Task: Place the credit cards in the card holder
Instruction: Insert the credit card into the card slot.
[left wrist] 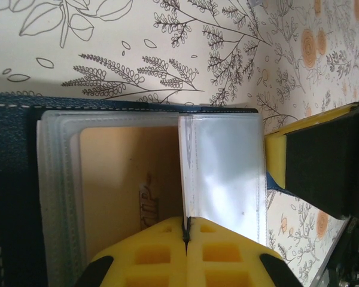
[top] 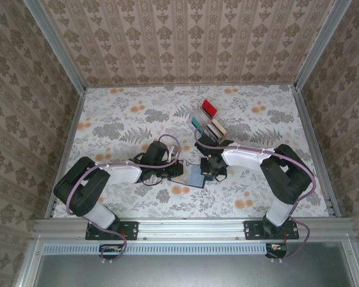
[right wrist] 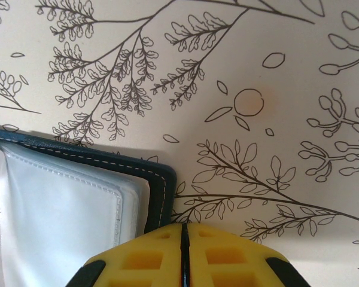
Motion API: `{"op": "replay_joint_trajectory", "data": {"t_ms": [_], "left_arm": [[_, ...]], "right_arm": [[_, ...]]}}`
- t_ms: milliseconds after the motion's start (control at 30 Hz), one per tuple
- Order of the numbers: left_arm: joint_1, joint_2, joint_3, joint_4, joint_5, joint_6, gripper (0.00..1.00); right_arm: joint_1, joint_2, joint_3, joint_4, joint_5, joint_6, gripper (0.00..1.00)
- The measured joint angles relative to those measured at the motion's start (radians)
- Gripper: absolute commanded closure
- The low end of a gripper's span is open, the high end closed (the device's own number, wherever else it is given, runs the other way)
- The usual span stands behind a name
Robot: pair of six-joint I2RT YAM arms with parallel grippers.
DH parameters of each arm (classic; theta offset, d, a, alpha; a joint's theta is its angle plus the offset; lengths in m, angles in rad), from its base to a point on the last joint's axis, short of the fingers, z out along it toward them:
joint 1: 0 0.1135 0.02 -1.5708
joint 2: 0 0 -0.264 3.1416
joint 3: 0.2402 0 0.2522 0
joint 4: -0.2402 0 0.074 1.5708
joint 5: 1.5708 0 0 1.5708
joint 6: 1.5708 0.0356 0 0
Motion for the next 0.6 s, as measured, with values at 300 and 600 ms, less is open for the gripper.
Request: {"op": "replay_joint_trajectory", "data": {"t_ms": [300, 600], "left_arm": [[-0.025, 0.034, 0.002, 0.053, -0.011, -0.032, 0.94], [-0.025, 0.032, 0.010, 0.024, -0.013, -0.031, 0.94]], "right_arm": [[0.003, 0.006, 0.005, -0.006, 0.003, 0.000, 0.90], [0.006, 0.006, 0.006, -0.008, 0.008, 0.000, 0.90]]}}
